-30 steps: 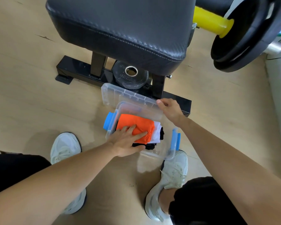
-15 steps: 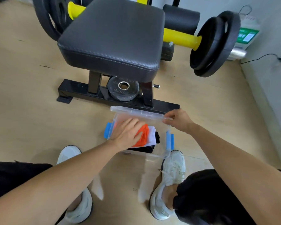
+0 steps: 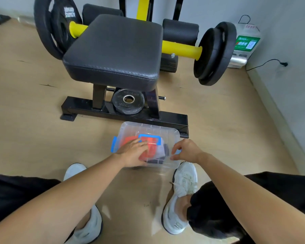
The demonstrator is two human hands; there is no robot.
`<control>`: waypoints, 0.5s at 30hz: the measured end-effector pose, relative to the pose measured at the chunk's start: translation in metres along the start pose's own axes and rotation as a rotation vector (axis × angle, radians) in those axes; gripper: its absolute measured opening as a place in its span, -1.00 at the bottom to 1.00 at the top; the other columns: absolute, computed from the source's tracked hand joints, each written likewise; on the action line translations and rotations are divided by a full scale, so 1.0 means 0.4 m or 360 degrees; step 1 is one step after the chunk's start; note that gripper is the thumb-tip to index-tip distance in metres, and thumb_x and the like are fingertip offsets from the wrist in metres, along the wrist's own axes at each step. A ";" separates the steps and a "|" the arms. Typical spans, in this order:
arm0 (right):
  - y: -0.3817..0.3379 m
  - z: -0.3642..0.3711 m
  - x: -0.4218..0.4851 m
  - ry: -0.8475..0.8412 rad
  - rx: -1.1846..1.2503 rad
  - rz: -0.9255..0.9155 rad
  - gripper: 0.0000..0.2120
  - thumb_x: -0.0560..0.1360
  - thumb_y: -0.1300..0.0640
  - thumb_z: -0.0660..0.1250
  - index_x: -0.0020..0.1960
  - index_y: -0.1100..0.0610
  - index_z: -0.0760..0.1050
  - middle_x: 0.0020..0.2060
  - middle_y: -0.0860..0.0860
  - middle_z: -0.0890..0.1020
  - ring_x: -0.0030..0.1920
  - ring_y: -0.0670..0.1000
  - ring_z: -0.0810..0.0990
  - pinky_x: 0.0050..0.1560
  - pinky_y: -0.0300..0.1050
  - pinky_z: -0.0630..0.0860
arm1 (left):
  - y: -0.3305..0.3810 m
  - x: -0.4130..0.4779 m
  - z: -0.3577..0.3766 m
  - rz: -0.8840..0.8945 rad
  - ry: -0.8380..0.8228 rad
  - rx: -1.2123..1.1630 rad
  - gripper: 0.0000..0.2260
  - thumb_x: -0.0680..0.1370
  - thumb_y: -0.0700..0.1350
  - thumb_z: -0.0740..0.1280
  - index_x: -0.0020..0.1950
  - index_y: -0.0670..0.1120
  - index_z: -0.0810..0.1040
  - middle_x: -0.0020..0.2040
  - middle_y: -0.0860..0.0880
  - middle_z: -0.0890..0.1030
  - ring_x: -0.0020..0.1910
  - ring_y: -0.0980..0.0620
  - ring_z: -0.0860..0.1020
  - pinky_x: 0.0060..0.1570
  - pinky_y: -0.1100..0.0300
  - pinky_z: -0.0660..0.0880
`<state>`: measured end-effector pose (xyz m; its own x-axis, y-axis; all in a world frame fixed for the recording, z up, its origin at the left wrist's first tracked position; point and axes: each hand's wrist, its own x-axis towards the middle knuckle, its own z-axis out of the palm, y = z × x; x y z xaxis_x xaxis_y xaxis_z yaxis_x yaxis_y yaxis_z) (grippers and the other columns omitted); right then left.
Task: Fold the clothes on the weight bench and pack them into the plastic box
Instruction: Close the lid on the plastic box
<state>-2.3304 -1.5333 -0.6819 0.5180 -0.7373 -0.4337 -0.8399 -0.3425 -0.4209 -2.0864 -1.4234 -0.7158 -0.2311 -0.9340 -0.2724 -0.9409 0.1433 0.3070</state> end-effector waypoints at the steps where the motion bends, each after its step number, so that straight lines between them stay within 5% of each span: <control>1: 0.003 0.002 0.003 0.0031 0.0016 0.0002 -0.76 0.34 -0.01 0.58 -0.02 0.02 0.68 0.02 -0.05 0.65 0.04 -0.02 0.58 0.02 -0.17 0.52 | 0.002 -0.002 0.005 -0.0008 -0.0045 0.0011 -0.55 0.49 0.19 0.43 0.27 -0.02 0.51 0.60 0.01 0.24 0.58 -0.08 0.18 0.50 0.09 0.20; 7: 0.032 0.047 0.035 0.0393 0.0240 0.0174 -0.40 0.41 0.05 0.54 0.40 0.02 0.43 0.33 0.04 0.41 0.25 0.07 0.48 0.26 -0.07 0.49 | -0.004 -0.004 0.025 0.0008 -0.0071 0.0066 -0.57 0.46 0.21 0.44 0.21 0.00 0.54 0.58 0.01 0.29 0.55 -0.04 0.25 0.46 0.09 0.27; 10: 0.049 0.081 0.052 0.0439 0.0697 0.0511 -0.27 0.43 0.09 0.53 0.50 0.08 0.28 0.38 0.12 0.40 0.28 0.15 0.49 0.30 0.09 0.50 | -0.005 0.002 0.023 -0.0011 -0.0031 0.0059 -0.40 0.45 0.23 0.44 0.42 0.02 0.45 0.52 0.01 0.39 0.51 -0.05 0.33 0.43 0.06 0.31; 15: 0.084 0.110 0.054 0.0401 0.1145 0.0807 -0.25 0.40 0.05 0.56 0.48 0.15 0.29 0.27 0.14 0.52 0.10 0.11 0.54 0.21 0.03 0.55 | -0.007 0.004 0.043 -0.0045 -0.0106 0.0101 -0.40 0.53 0.28 0.32 0.53 0.13 0.34 0.64 0.08 0.10 0.61 -0.03 0.12 0.52 0.01 0.18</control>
<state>-2.3404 -1.5352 -0.7406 -0.0072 -0.8344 -0.5511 -0.6100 0.4404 -0.6588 -2.0882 -1.4196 -0.7329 -0.2182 -0.9145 -0.3407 -0.9605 0.1395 0.2407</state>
